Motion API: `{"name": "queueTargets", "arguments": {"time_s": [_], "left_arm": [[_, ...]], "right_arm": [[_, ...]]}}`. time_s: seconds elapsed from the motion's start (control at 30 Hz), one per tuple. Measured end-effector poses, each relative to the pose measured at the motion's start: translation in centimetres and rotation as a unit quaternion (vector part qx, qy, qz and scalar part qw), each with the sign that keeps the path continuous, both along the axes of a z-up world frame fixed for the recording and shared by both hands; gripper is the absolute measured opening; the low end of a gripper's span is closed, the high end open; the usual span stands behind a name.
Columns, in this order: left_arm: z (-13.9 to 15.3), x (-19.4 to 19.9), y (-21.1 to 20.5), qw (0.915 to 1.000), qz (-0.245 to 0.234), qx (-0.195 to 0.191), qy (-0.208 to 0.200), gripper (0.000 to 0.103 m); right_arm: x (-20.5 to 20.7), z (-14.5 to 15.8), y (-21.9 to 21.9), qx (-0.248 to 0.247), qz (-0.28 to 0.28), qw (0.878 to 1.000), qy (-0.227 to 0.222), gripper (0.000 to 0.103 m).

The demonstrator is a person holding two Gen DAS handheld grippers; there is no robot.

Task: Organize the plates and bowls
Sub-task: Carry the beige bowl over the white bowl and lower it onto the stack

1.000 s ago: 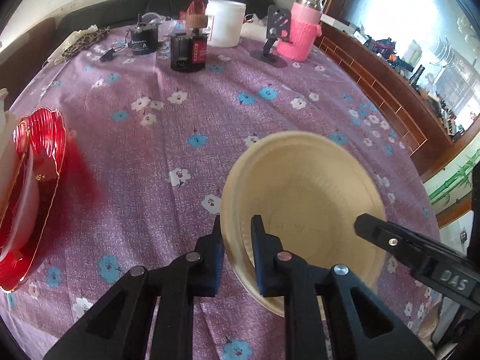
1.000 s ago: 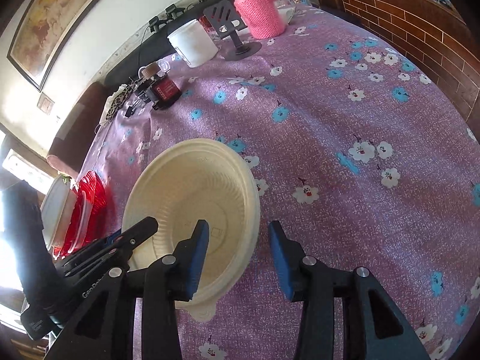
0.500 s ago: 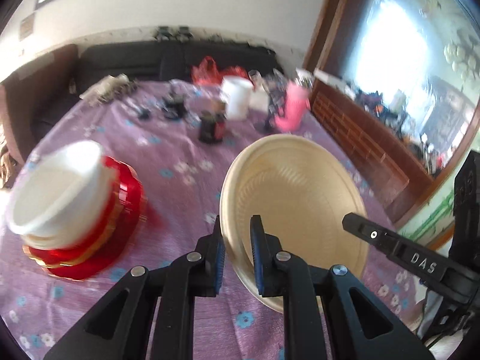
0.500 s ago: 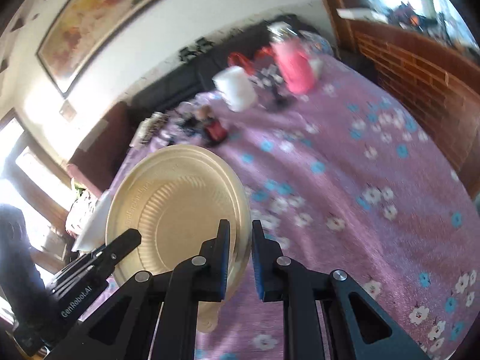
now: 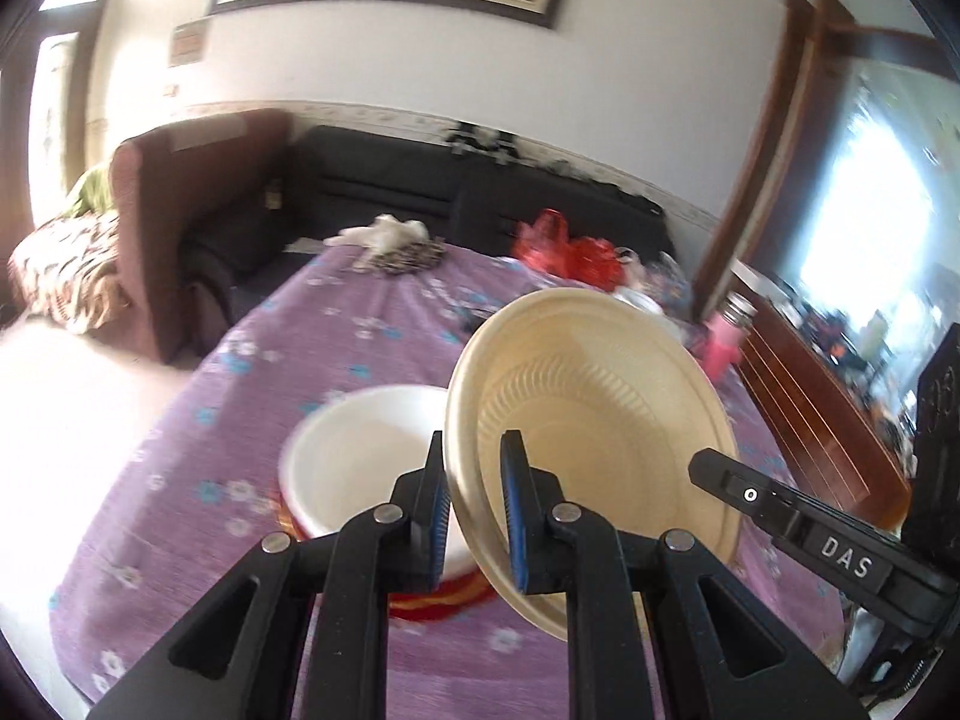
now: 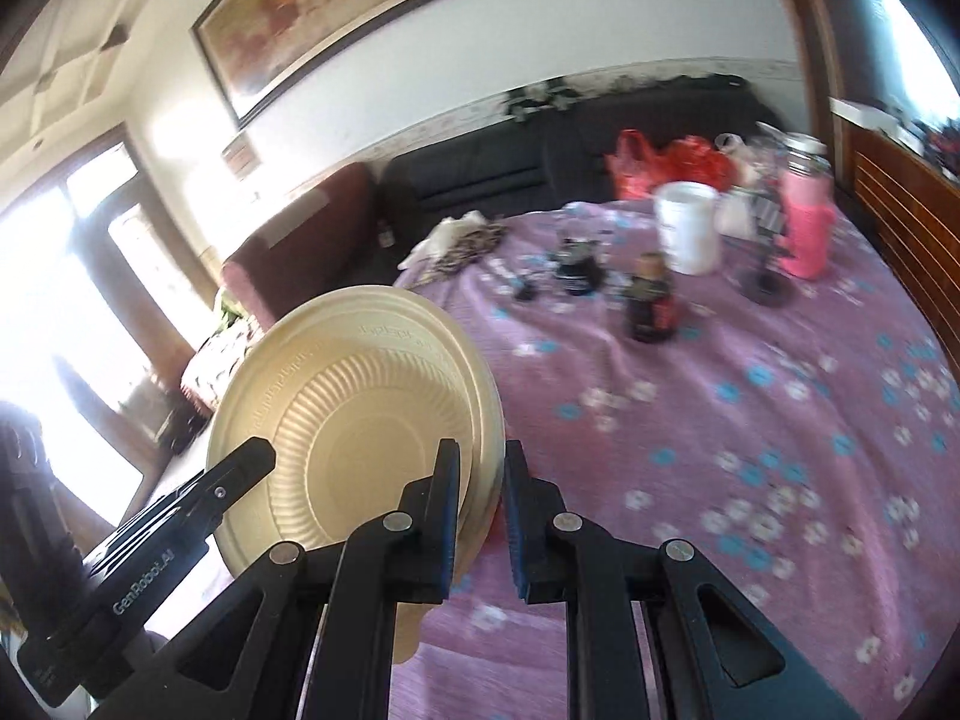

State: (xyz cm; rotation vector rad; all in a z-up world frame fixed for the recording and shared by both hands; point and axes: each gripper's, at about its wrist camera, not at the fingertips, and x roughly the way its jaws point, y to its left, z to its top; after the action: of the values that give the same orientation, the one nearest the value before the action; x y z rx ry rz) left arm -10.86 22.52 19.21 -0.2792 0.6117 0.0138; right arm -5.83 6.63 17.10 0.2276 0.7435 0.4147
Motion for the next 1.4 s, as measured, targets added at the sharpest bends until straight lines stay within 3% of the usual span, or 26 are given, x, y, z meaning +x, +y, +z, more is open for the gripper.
{"name": "queueTargets", "arguments": {"time_s": [0.37,0.67,1.07,1.27,1.33,1.4], "left_arm": [[-3.4,4.2,6.7,0.9978,0.051,-0.012,0.040,0.015],[-6.6,6.0,8.3,0.9953,0.054,-0.032,0.073,0.015],[-7.2,6.7,8.8,0.9943,0.064,-0.031,0.079,0.017],[-6.4,6.4,8.7,0.9946,0.074,-0.029,0.068,0.046],[-5.8,6.1,8.5,0.9949,0.079,-0.021,0.058,0.068],[-5.4,5.8,8.4,0.9952,0.083,-0.013,0.050,0.071]], "right_arm": [[5.8,-2.5,7.7,-0.040,0.026,0.998,0.038,0.016],[7.8,-5.2,9.6,-0.068,0.026,0.996,0.060,0.016],[7.7,-5.6,10.5,-0.079,0.031,0.995,0.056,0.017],[7.3,-4.9,10.3,-0.057,0.043,0.995,0.067,0.018],[7.1,-4.8,10.3,-0.057,0.046,0.995,0.068,0.025],[6.9,-4.8,10.1,-0.057,0.044,0.995,0.066,0.031]]}}
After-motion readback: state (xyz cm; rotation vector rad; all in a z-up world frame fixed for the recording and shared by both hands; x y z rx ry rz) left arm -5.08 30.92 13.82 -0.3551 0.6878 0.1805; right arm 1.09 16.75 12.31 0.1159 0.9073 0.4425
